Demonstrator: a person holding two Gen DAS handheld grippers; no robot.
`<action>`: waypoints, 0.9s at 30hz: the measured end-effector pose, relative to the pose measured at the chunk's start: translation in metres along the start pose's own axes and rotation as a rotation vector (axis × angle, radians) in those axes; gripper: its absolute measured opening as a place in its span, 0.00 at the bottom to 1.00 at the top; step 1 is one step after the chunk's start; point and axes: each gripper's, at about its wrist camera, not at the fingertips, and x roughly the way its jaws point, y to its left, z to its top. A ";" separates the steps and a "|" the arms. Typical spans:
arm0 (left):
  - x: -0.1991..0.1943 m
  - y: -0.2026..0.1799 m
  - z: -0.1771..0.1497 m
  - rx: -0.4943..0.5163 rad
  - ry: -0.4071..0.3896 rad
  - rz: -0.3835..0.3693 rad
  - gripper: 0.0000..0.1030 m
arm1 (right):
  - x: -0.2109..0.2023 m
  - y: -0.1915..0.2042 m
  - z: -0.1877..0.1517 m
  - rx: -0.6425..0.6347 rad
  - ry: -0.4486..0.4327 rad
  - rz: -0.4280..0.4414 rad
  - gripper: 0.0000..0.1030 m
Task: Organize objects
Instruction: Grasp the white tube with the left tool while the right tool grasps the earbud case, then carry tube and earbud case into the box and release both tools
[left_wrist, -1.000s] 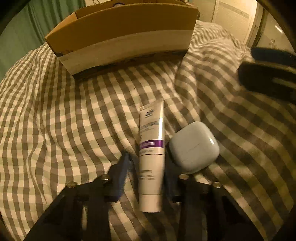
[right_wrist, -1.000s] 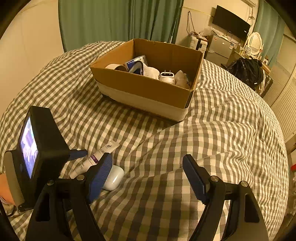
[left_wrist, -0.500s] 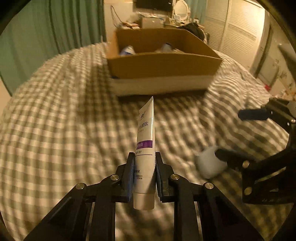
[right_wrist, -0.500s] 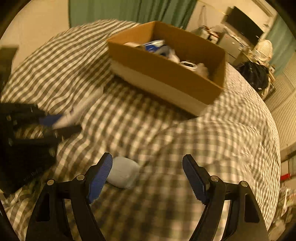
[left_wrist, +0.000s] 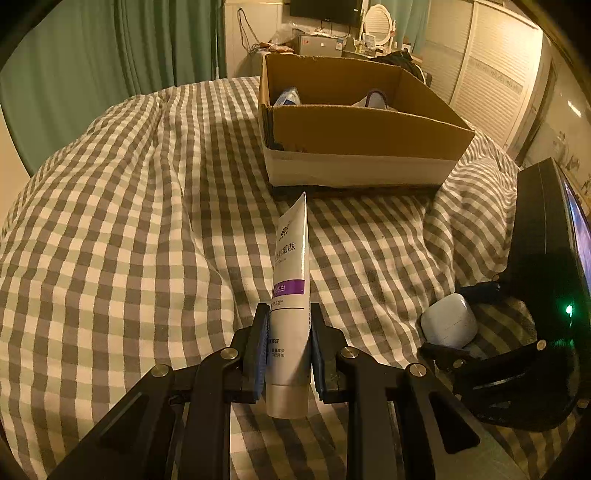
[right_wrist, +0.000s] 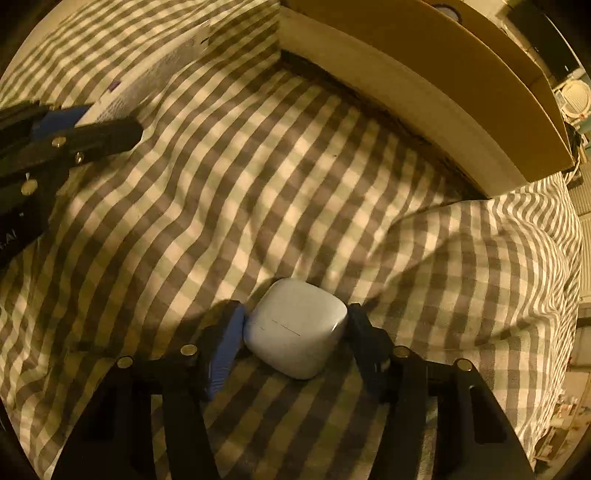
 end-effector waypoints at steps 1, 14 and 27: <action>-0.001 0.000 0.000 -0.004 0.003 -0.004 0.20 | -0.001 0.001 -0.001 -0.003 -0.007 -0.009 0.54; -0.048 -0.007 0.015 0.012 -0.064 -0.014 0.20 | -0.069 0.003 -0.016 0.043 -0.214 -0.043 0.54; -0.108 -0.002 0.066 0.023 -0.141 -0.111 0.20 | -0.176 -0.005 -0.021 0.125 -0.457 -0.077 0.54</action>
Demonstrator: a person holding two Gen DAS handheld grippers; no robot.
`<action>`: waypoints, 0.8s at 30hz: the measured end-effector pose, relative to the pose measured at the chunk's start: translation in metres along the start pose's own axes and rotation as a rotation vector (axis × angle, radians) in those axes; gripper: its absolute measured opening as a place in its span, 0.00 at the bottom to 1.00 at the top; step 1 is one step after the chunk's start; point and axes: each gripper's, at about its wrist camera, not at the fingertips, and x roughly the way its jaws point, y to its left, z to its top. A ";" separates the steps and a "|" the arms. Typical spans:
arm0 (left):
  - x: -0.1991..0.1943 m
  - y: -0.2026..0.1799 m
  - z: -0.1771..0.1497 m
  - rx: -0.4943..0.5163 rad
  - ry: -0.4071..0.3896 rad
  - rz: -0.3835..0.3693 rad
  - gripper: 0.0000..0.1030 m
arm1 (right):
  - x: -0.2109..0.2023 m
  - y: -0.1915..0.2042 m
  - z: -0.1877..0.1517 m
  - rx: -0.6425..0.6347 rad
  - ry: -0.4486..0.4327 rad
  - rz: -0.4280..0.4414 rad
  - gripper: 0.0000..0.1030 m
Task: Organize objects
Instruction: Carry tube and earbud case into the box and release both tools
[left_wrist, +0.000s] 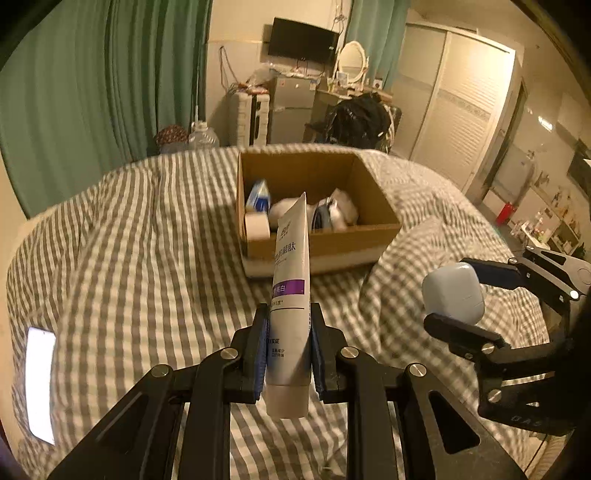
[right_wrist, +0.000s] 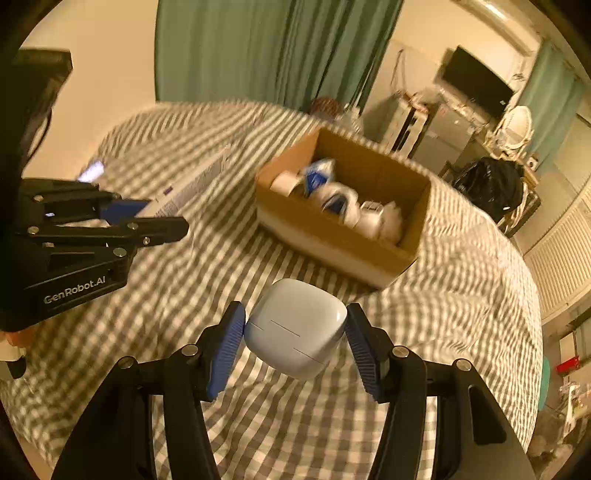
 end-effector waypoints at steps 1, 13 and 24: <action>-0.002 -0.001 0.007 0.006 -0.009 0.000 0.20 | -0.006 -0.002 0.003 0.011 -0.019 -0.001 0.54; 0.017 -0.008 0.097 0.055 -0.103 0.002 0.20 | -0.023 -0.052 0.075 0.090 -0.213 -0.003 0.54; 0.068 -0.007 0.168 0.108 -0.154 0.016 0.20 | 0.016 -0.120 0.146 0.229 -0.284 -0.017 0.54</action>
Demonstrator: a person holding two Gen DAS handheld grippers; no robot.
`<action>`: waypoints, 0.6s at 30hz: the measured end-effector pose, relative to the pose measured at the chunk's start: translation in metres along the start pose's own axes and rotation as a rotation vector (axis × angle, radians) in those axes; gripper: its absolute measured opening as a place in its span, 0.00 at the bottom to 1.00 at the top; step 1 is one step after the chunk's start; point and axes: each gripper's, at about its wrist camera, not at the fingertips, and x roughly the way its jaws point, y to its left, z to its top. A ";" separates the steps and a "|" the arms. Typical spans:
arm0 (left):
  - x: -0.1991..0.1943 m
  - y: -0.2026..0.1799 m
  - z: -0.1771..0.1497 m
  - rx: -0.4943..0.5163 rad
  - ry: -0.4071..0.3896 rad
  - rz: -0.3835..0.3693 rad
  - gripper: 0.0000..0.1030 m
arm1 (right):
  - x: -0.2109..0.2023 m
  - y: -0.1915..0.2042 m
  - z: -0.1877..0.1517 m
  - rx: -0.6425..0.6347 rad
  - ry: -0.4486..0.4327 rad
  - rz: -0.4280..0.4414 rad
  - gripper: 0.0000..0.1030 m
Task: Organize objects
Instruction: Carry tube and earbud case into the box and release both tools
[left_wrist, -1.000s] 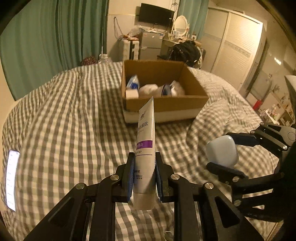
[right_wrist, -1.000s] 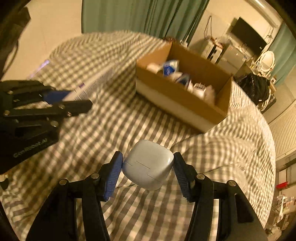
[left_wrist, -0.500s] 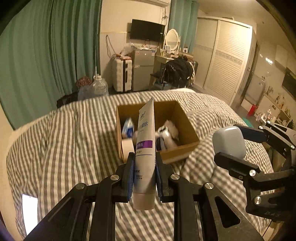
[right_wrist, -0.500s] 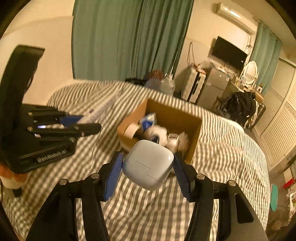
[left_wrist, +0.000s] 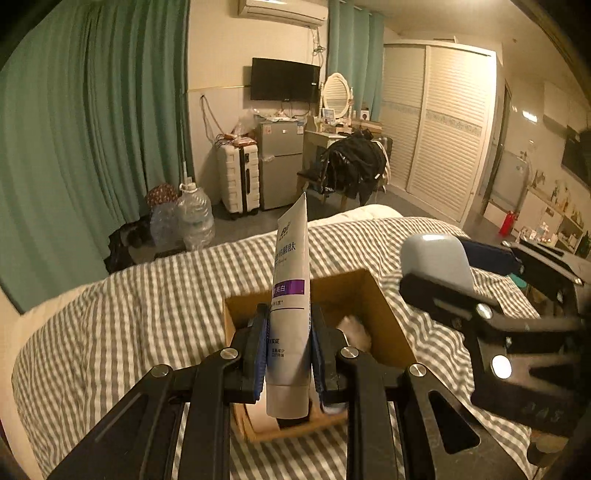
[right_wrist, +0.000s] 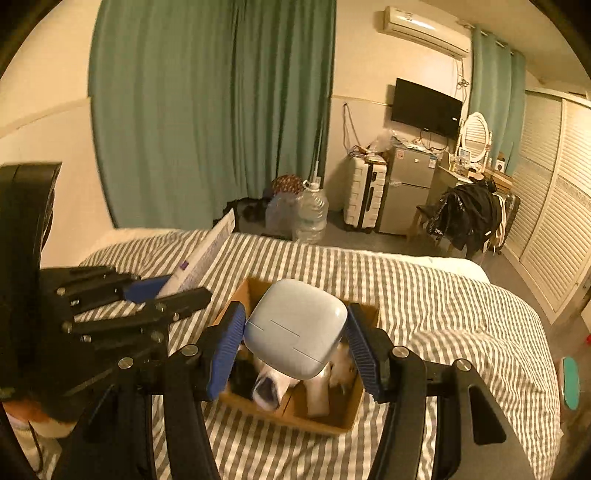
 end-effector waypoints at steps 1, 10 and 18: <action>0.007 0.001 0.005 -0.003 0.002 0.005 0.20 | 0.006 -0.004 0.005 0.010 -0.001 -0.004 0.54; 0.084 0.010 0.014 0.005 0.044 -0.004 0.20 | 0.073 -0.034 0.037 0.069 -0.008 -0.041 0.54; 0.144 0.015 -0.019 0.018 0.177 0.011 0.20 | 0.148 -0.048 0.004 0.120 0.105 -0.028 0.54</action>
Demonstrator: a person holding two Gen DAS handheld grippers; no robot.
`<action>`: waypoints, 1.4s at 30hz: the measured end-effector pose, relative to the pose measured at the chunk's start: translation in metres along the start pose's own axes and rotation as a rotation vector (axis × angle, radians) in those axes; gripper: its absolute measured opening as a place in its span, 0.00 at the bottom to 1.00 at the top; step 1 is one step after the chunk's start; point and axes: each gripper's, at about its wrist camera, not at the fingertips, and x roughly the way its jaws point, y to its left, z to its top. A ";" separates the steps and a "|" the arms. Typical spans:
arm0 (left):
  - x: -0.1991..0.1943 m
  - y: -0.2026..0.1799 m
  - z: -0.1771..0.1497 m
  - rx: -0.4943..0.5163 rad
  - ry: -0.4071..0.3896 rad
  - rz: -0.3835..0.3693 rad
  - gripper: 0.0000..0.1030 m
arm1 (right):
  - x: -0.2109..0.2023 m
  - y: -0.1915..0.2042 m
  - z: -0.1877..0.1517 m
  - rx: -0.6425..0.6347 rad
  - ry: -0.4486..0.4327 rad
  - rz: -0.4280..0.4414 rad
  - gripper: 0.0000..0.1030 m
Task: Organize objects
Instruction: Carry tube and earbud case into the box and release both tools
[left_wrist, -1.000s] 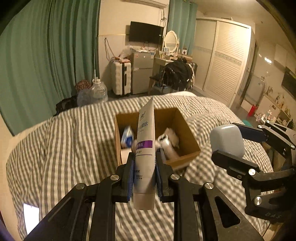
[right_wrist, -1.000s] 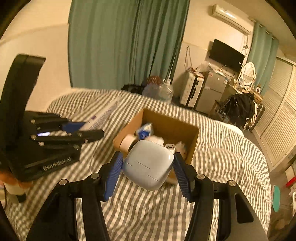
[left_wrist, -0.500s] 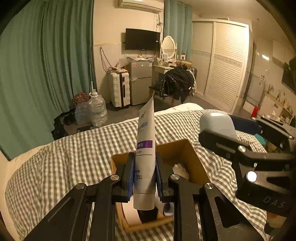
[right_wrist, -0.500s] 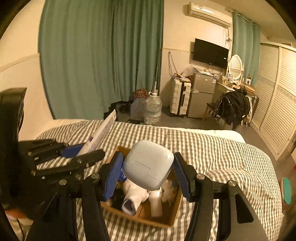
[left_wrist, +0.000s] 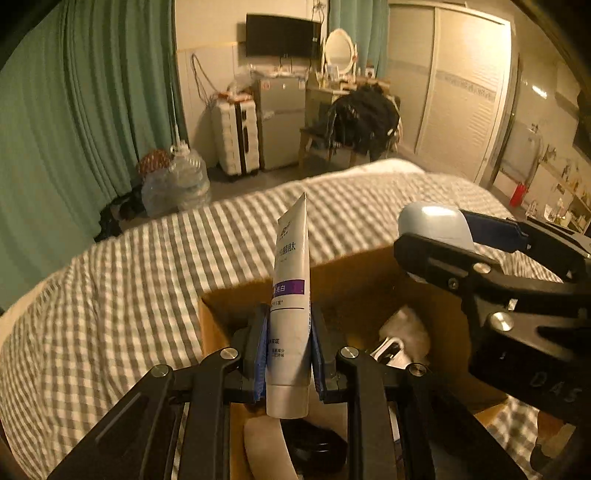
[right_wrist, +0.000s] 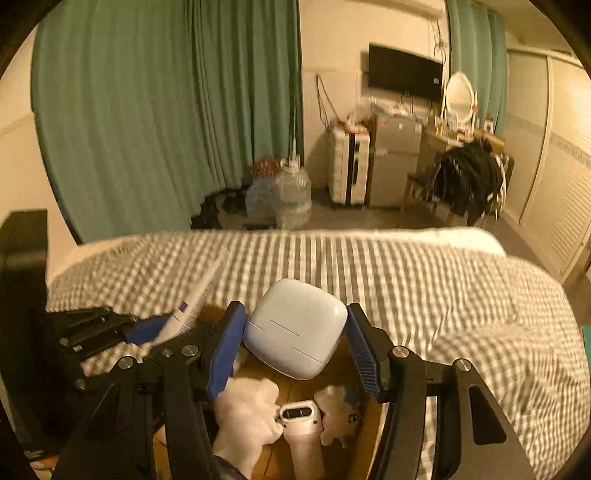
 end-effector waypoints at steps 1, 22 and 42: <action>0.006 -0.001 -0.003 0.002 0.017 0.004 0.20 | 0.005 0.001 -0.006 0.000 0.019 -0.009 0.54; 0.048 -0.016 -0.029 -0.013 0.130 -0.007 0.20 | 0.039 -0.012 -0.054 0.009 0.116 -0.071 0.54; -0.026 -0.025 -0.015 -0.027 0.004 0.033 0.73 | -0.029 -0.019 -0.025 0.088 -0.033 -0.068 0.69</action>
